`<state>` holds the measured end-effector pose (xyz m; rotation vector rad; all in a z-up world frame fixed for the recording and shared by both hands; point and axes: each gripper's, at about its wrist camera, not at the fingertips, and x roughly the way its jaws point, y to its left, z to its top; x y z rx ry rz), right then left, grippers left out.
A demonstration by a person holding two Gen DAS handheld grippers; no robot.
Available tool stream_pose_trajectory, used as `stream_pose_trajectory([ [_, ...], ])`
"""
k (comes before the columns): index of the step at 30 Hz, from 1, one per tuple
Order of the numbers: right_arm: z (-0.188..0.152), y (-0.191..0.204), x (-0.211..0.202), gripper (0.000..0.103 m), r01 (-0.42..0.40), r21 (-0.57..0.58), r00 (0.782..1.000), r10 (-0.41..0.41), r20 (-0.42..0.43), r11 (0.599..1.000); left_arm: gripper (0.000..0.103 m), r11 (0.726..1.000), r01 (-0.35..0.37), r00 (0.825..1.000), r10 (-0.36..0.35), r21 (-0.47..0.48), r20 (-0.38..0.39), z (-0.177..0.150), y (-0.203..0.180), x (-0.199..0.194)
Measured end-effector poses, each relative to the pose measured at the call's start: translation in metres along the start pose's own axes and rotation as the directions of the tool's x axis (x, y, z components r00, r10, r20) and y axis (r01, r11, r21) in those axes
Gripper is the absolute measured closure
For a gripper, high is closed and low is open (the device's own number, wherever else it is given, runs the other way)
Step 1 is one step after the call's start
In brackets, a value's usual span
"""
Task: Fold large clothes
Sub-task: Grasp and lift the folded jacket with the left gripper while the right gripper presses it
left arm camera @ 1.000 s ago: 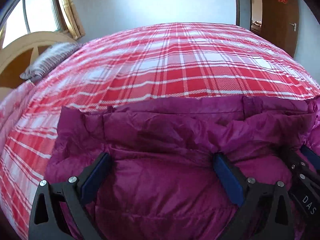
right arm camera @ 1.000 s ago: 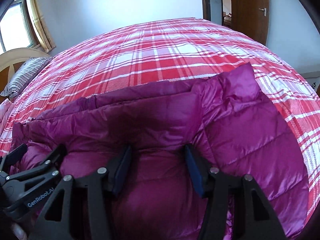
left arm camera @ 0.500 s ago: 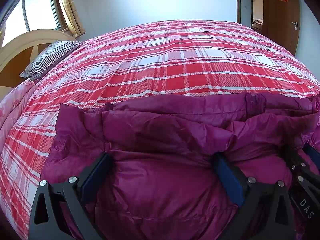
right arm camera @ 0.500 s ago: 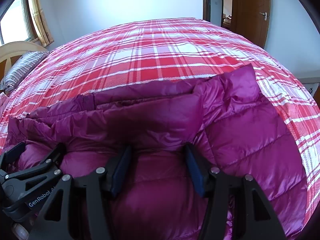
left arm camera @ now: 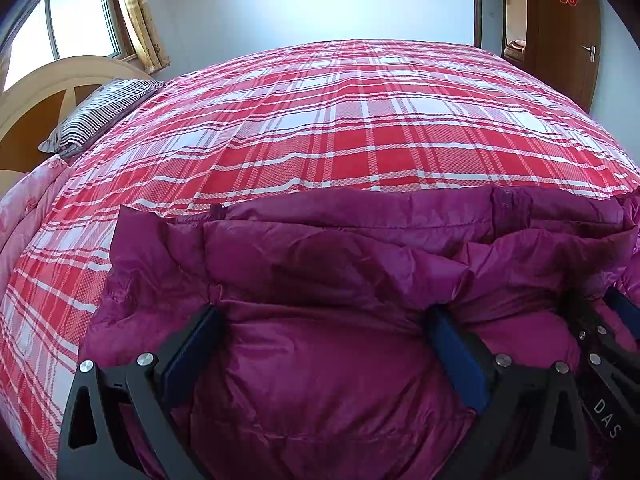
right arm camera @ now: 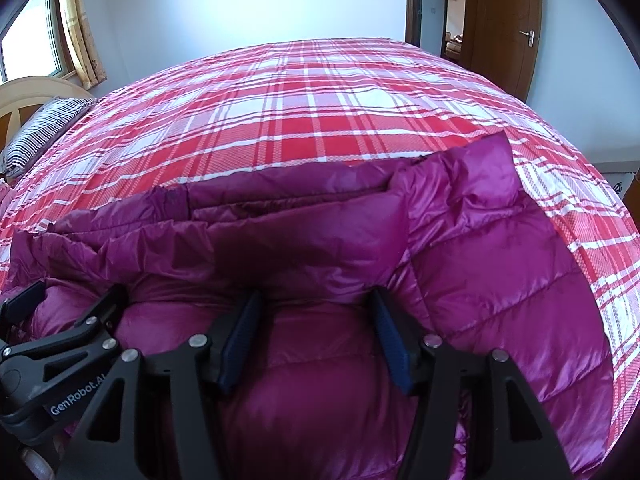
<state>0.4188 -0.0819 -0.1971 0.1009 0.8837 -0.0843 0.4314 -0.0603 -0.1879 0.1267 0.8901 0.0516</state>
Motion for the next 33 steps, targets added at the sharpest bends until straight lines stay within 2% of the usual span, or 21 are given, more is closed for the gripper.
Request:
stream_pose_trajectory([
  [9,0.000,0.001,0.001,0.039,0.010,-0.008,1.000,-0.010,0.001,1.000,0.001,1.000,0.009,1.000,-0.009,-0.001,-0.011,0.001,0.002,0.000],
  [13,0.002,0.002,0.002,0.038,0.014,-0.014,1.000,-0.013,0.004,1.000,0.001,0.995,0.091,0.995,-0.092,-0.035,-0.033,0.004,0.023,-0.017],
  [17,0.003,0.002,-0.001,0.037,0.005,-0.017,1.000,-0.004,0.002,1.000,0.001,0.979,0.183,0.982,-0.179,-0.092,0.053,-0.007,0.073,-0.074],
  [20,0.004,-0.005,-0.009,0.021,-0.080,-0.003,0.997,0.080,0.009,0.997,0.001,0.974,0.198,0.976,-0.185,-0.115,0.112,-0.024,0.120,-0.107],
  [22,0.004,-0.009,-0.021,0.011,-0.108,0.006,0.994,0.108,0.019,0.994,0.001,0.967,0.211,0.974,-0.195,-0.145,0.118,-0.041,0.147,-0.113],
  [23,0.004,-0.009,-0.028,0.010,-0.107,0.006,0.994,0.107,0.033,0.994,0.001,0.955,0.244,0.967,-0.228,-0.167,0.111,-0.050,0.159,-0.111],
  [26,0.000,-0.007,-0.058,0.009,-0.102,-0.023,0.989,0.104,0.108,0.994,0.001,0.897,0.376,0.926,-0.370,-0.234,0.068,-0.076,0.178,-0.093],
  [28,-0.006,-0.004,-0.079,0.005,-0.121,-0.043,0.979,0.126,0.157,0.992,0.001,0.863,0.427,0.902,-0.428,-0.270,0.061,-0.088,0.180,-0.078],
  [31,-0.021,0.006,-0.090,0.002,-0.178,-0.089,0.970,0.190,0.153,0.980,0.001,0.816,0.478,0.871,-0.488,-0.325,0.058,-0.097,0.179,-0.055],
  [33,-0.031,0.015,-0.089,0.002,-0.180,-0.140,0.972,0.198,0.128,0.974,0.001,0.795,0.521,0.849,-0.520,-0.311,0.092,-0.097,0.177,-0.054],
])
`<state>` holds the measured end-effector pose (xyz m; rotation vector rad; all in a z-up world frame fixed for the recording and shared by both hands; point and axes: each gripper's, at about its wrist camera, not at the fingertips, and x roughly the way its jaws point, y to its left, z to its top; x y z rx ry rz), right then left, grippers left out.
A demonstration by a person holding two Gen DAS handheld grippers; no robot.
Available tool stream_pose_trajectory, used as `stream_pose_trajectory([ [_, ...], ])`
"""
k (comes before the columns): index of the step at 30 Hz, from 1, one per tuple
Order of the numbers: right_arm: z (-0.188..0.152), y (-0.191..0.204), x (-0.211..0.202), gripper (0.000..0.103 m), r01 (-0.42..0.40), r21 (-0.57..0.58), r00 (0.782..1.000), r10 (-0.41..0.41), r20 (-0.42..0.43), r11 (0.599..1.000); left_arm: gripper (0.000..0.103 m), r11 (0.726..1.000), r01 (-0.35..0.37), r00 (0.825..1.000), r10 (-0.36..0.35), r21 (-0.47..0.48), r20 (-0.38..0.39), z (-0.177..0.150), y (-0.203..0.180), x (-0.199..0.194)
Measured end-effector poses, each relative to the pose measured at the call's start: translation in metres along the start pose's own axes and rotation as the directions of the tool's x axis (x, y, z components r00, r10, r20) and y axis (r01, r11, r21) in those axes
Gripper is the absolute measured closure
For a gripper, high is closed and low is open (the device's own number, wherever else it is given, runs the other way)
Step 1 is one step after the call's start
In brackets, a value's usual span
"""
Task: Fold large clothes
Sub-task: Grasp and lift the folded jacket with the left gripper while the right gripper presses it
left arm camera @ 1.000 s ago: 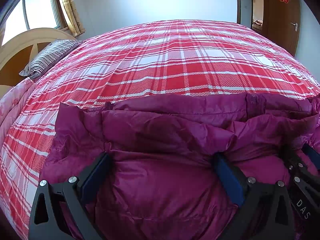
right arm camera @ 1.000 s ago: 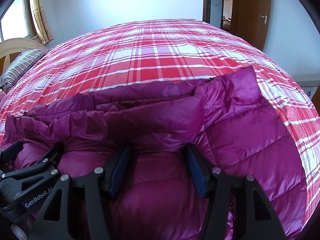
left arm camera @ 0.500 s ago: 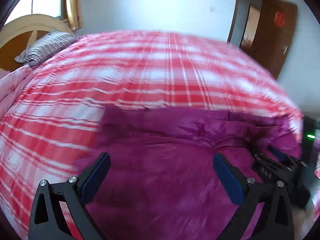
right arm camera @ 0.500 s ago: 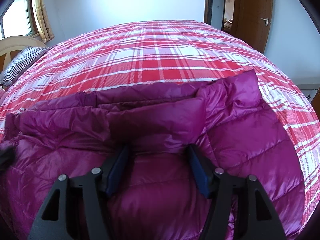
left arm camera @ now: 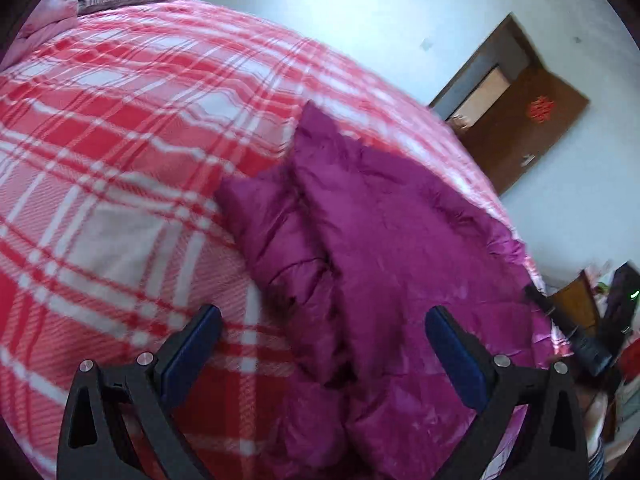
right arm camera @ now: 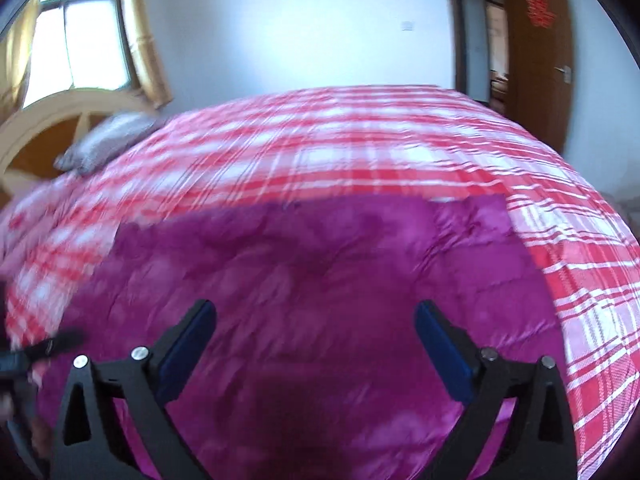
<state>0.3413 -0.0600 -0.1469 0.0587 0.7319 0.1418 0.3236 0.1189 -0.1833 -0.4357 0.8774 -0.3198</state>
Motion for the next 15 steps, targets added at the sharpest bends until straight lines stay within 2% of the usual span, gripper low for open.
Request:
stream_pose_trajectory([
  [2,-0.011,0.010,0.011,0.002,0.068,-0.090,0.997,-0.072,-0.038,0.994,0.014,0.999,0.031,1.000,-0.030,0.026,-0.009,0.000,-0.002,0.003],
  [3,-0.015,0.011,0.019,0.001,0.100,-0.121,0.993,-0.107,-0.055,0.988,0.032,0.998,0.056,0.998,-0.055,0.029,-0.025,0.000,-0.002,0.006],
  [4,-0.019,0.011,0.026,0.000,0.110,-0.131,0.991,-0.120,-0.065,0.985,0.044,0.996,0.087,0.995,-0.086,0.023,-0.046,0.001,-0.001,0.009],
  [6,-0.023,0.004,0.038,0.000,0.100,-0.101,0.990,-0.110,-0.094,0.990,0.053,0.990,0.141,0.987,-0.141,-0.006,-0.071,0.000,0.002,0.015],
  [8,-0.022,0.002,0.042,0.000,0.098,-0.096,0.987,-0.109,-0.120,0.991,0.064,0.987,0.163,0.983,-0.163,-0.002,-0.086,-0.001,-0.001,0.018],
  [10,-0.021,0.003,0.044,0.000,0.101,-0.102,0.985,-0.114,-0.128,0.990,0.079,0.981,0.193,0.976,-0.194,-0.019,-0.102,-0.001,-0.002,0.021],
  [12,-0.023,0.001,0.042,0.000,0.092,-0.095,0.987,-0.103,-0.121,0.991,0.086,0.973,0.229,0.968,-0.230,-0.029,-0.095,0.000,-0.008,0.017],
  [15,-0.024,-0.008,0.038,0.000,0.040,-0.065,0.994,-0.046,-0.097,0.997,0.088,0.965,0.262,0.963,-0.261,0.007,-0.059,0.004,-0.024,-0.003],
])
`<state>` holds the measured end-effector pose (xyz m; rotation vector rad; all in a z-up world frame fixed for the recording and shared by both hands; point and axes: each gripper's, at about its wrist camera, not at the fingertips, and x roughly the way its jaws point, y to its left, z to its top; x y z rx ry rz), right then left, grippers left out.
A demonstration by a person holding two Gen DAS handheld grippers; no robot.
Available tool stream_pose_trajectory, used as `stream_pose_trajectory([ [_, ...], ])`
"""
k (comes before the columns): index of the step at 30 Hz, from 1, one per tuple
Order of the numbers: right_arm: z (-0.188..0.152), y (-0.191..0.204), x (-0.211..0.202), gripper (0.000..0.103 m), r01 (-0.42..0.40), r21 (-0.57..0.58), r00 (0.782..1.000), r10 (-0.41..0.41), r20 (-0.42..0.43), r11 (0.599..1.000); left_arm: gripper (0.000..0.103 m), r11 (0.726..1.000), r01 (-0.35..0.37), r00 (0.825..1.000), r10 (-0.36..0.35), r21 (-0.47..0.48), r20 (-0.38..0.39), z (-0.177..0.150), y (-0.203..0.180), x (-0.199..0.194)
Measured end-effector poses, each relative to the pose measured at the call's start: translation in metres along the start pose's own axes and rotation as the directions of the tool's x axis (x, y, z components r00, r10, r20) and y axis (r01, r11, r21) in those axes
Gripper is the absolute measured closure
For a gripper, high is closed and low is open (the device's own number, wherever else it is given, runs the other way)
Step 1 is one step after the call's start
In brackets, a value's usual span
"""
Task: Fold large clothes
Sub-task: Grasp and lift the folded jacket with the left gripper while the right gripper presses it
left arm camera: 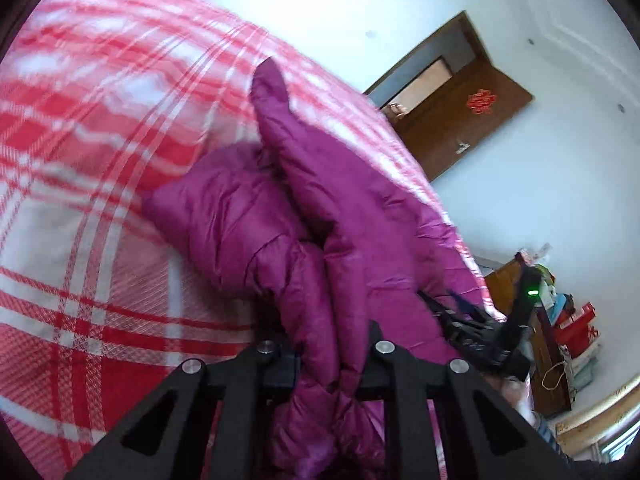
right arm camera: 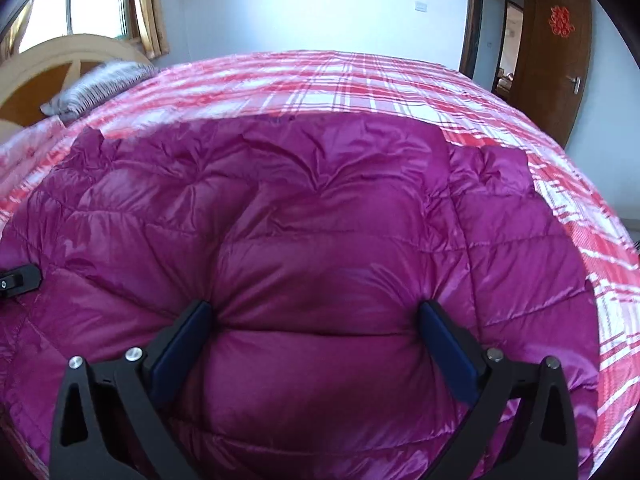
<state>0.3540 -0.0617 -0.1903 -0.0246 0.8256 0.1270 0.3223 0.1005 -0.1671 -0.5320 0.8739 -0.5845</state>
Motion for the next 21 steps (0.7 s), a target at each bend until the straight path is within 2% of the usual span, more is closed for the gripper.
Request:
stream_pose_trajectory([
  [2,-0.002,-0.004,-0.001,0.000,-0.025,0.019,1.000,0.025,0.012,1.000,0.088,0.999,0.033,0.999,-0.033,0.002,0.023,0.005,-0.016,-0.011],
  [5,-0.002,-0.004,-0.002,0.000,-0.035,0.024,0.999,0.034,0.021,0.999,0.089,0.998,0.037,0.998,-0.039,0.041,0.048,0.013,-0.044,-0.026],
  [10,-0.002,-0.008,-0.003,0.000,-0.082,0.050,0.996,0.080,0.034,0.995,0.089,0.984,0.017,0.998,-0.027,0.176,0.053,0.023,-0.124,-0.026],
  [13,-0.002,-0.011,-0.006,0.000,-0.117,0.061,0.993,0.115,0.039,0.991,0.089,0.959,-0.043,0.999,0.036,0.281,0.031,0.026,-0.174,-0.003],
  [17,-0.005,-0.030,-0.024,0.000,-0.159,0.082,0.987,0.160,-0.002,0.984,0.089,0.886,-0.139,0.990,0.140,0.443,0.030,0.016,-0.235,0.038],
  [21,-0.018,-0.077,-0.057,0.000,-0.205,0.151,0.978,0.209,-0.015,0.967,0.089,0.854,-0.139,0.987,0.158,0.502,0.004,0.000,-0.257,0.076],
])
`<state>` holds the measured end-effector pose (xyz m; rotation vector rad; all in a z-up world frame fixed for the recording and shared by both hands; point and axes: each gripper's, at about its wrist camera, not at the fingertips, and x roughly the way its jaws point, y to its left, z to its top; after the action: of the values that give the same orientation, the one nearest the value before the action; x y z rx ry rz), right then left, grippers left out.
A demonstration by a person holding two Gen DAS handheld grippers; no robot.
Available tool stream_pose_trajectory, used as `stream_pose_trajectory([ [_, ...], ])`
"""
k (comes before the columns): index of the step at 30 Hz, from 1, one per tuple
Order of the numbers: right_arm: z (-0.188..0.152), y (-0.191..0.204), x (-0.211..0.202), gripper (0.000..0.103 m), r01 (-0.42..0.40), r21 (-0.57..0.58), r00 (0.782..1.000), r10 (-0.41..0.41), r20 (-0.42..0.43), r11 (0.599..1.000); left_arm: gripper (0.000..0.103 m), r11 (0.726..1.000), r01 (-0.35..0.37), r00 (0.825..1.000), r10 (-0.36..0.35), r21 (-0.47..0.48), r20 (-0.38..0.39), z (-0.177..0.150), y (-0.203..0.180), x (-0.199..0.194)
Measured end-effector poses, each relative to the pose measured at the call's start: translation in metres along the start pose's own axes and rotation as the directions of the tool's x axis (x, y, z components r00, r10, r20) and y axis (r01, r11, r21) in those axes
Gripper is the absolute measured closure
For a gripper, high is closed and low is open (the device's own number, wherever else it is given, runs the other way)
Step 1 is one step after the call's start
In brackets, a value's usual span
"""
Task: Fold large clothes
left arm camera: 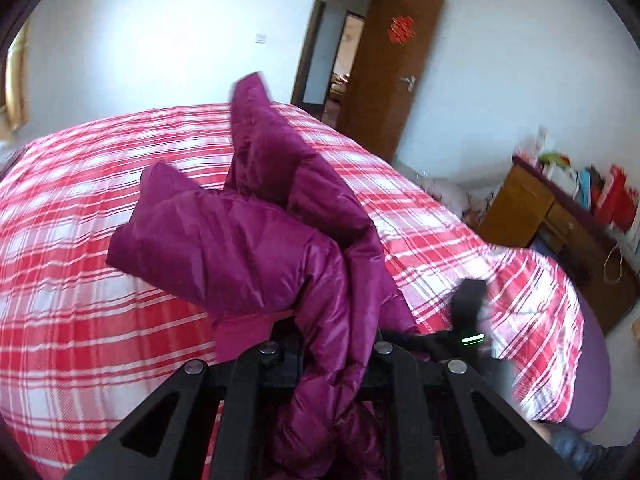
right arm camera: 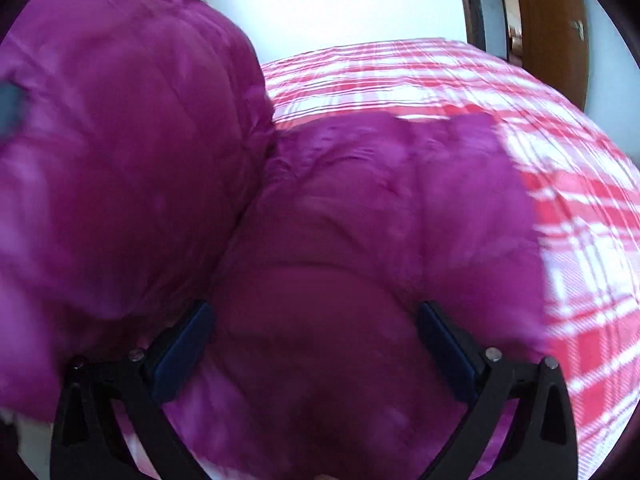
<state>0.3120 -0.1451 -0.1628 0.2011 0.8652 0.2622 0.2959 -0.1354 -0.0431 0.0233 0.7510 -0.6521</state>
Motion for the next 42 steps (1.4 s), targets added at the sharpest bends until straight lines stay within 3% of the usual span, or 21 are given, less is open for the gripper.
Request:
stream_pose_trajectory([
  [5,-0.005,-0.080,-0.062,0.000,-0.039,0.233,0.994,0.013,0.113,0.972,0.089,0.993,-0.056,0.998,0.059,0.101,-0.024,-0.008,-0.044,0.052],
  [8,-0.002,-0.121,-0.099,0.000,-0.098,0.339,0.968,0.011,0.249,0.936,0.088,0.981,-0.104,0.994,0.110,0.166,-0.026,-0.016,-0.077,0.082],
  [11,0.008,-0.136,-0.125,0.001,-0.125,0.339,0.936,-0.003,0.353,0.933,0.086,0.953,-0.164,0.985,0.170,0.256,-0.002,-0.028,-0.103,0.109],
  [14,0.024,-0.136,-0.127,0.011,-0.190,0.300,0.925,0.067,0.375,0.935,0.084,0.930,-0.194,0.980,0.197,0.314,0.022,-0.037,-0.118,0.123],
  [17,0.039,-0.134,-0.126,0.016,-0.209,0.250,0.928,0.112,0.354,0.945,0.080,0.906,-0.223,0.975,0.215,0.360,0.063,-0.051,-0.126,0.126],
  [20,0.060,-0.124,-0.122,0.018,-0.260,0.176,0.931,0.198,0.307,0.949,0.077,0.899,-0.224,0.974,0.205,0.375,0.093,-0.057,-0.124,0.123],
  [24,0.089,-0.100,-0.094,0.018,-0.356,0.119,0.932,0.342,0.121,0.927,0.072,0.881,-0.240,0.971,0.212,0.409,0.113,-0.059,-0.128,0.126],
  [27,0.097,-0.081,-0.069,0.018,-0.282,0.075,0.959,0.284,-0.015,0.956,0.067,0.877,-0.239,0.971,0.206,0.417,0.124,-0.061,-0.130,0.128],
  [29,0.096,-0.074,-0.060,0.035,-0.235,0.039,0.970,0.237,-0.055,0.971,0.065,0.873,-0.238,0.971,0.202,0.425,0.128,-0.062,-0.131,0.128],
  [30,0.094,-0.072,-0.055,0.060,-0.224,0.032,0.971,0.226,-0.082,0.974,0.064,0.866,-0.238,0.971,0.200,0.441,0.131,-0.064,-0.133,0.126],
  [33,0.091,-0.088,-0.046,0.078,-0.185,0.072,0.977,0.192,-0.096,0.980,0.064,0.858,-0.225,0.974,0.183,0.462,0.133,-0.069,-0.134,0.109],
  [37,0.087,-0.119,-0.043,0.081,-0.152,0.156,0.983,0.166,-0.082,0.976,0.061,0.881,-0.156,0.980,0.082,0.446,0.181,-0.073,-0.129,0.056],
  [38,0.087,-0.125,-0.041,0.081,-0.145,0.167,0.984,0.160,-0.083,0.975,0.055,0.886,-0.152,0.977,0.067,0.438,0.205,-0.073,-0.126,0.042],
  [40,0.082,-0.132,-0.035,0.081,-0.118,0.171,0.987,0.135,-0.092,0.978,0.030,0.905,-0.165,0.961,0.058,0.393,0.272,-0.069,-0.113,0.015],
  [42,0.079,-0.128,-0.034,0.081,-0.095,0.167,0.989,0.113,-0.100,0.981,0.025,0.924,-0.186,0.940,0.068,0.334,0.335,-0.062,-0.092,-0.003],
])
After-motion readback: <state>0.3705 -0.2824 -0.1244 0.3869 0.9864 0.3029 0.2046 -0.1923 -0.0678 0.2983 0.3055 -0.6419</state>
